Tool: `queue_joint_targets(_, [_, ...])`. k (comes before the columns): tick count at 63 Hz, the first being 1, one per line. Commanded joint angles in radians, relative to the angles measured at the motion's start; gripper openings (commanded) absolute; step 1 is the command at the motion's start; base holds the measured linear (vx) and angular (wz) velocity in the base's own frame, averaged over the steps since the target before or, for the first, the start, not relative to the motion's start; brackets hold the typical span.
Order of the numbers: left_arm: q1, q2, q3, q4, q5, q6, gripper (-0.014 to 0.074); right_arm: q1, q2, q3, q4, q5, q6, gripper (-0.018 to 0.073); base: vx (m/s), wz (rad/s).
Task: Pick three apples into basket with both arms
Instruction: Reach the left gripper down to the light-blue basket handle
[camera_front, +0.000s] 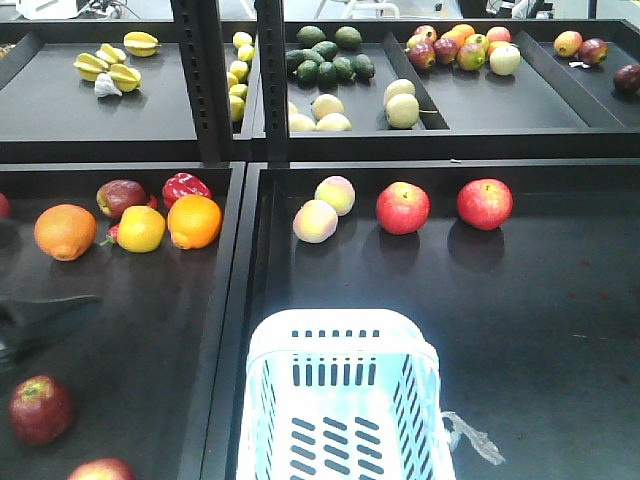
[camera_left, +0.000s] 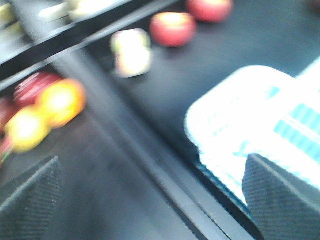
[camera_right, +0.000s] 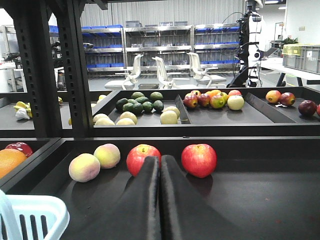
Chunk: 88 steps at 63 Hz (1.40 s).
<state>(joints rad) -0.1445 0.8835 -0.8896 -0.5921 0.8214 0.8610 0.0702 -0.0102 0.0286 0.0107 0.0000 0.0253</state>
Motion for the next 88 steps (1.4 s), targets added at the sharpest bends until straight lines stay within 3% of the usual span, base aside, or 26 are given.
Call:
queue_joint_targets(1, [-0.065,0.061,-0.068,-0.050,-0.035,0.077,0.0685,0.001,-0.008,0.014,-0.003,-0.073,-0.007,-0.0009,0.00,0.00])
queue_joint_targets(13, [-0.221,0.195,-0.134,-0.040,-0.037,0.175,0.0681,0.001,-0.008,0.014,-0.003,-0.073,-0.007,-0.0009,0.00,0.00])
queue_joint_targets(29, [-0.423,0.361,-0.204,0.097,-0.080,0.177,0.0677,0.001,-0.008,0.014,-0.003,-0.073,-0.007,-0.0009,0.00,0.00])
queue_joint_targets(50, [-0.608,0.560,-0.280,0.204,-0.137,0.177,0.0655,0.001,-0.008,0.014,-0.003,-0.073,-0.007,-0.0009,0.00,0.00])
queue_joint_targets(60, [-0.646,0.642,-0.331,0.282,-0.156,0.175,0.0645,0.001,-0.008,0.014,-0.003,-0.073,-0.007,-0.0009,0.00,0.00])
queue_joint_targets(88, [-0.647,0.798,-0.388,0.347,-0.172,0.174,0.0545,0.001,-0.008,0.014,-0.003,-0.073,-0.007,-0.0009,0.00,0.00])
